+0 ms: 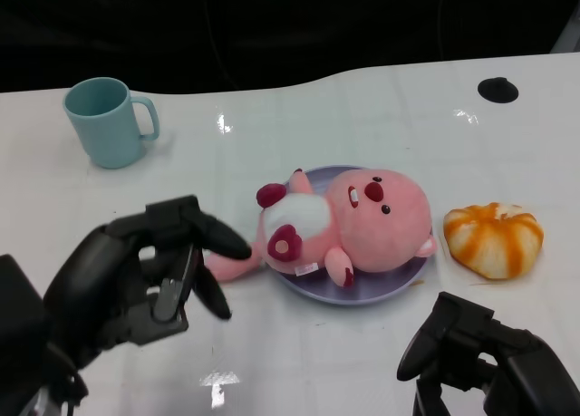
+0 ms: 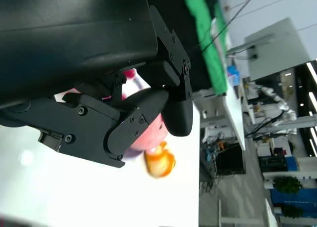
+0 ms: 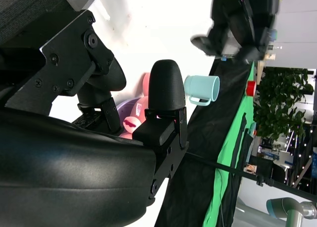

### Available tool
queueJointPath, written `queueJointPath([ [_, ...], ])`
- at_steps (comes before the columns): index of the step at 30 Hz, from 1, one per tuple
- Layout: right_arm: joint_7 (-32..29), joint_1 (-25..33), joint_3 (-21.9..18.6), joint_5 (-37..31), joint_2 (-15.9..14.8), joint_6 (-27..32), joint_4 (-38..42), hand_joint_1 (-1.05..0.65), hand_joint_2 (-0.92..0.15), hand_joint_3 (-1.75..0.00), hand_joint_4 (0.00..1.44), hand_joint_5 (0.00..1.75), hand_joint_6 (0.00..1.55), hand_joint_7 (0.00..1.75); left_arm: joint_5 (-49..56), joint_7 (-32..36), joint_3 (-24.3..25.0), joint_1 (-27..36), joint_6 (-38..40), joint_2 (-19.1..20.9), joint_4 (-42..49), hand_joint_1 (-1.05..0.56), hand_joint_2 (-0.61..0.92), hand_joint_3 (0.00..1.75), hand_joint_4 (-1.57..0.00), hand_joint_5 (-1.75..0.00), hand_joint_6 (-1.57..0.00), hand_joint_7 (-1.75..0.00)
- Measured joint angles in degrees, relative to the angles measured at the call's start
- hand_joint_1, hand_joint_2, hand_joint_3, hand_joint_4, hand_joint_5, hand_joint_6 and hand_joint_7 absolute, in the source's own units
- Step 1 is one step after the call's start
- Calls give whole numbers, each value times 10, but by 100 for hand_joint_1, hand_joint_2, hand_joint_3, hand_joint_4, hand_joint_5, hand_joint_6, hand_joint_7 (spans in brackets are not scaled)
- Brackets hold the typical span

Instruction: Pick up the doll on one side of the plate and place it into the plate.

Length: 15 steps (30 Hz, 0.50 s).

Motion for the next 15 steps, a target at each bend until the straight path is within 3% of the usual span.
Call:
queueJointPath([
  [11, 0, 0, -1, 3, 0, 0, 1, 8, -39, -138, 70, 175, 63, 153, -70, 15, 33, 68, 190, 26, -101, -6, 50, 129, -67, -170, -65, -140],
  [15, 2, 0, -2, 6, 0, -2, 7, 8, -38, -138, 70, 175, 63, 154, -87, 16, 38, 81, 223, 27, -107, -5, 53, 127, -66, -172, -63, -143],
])
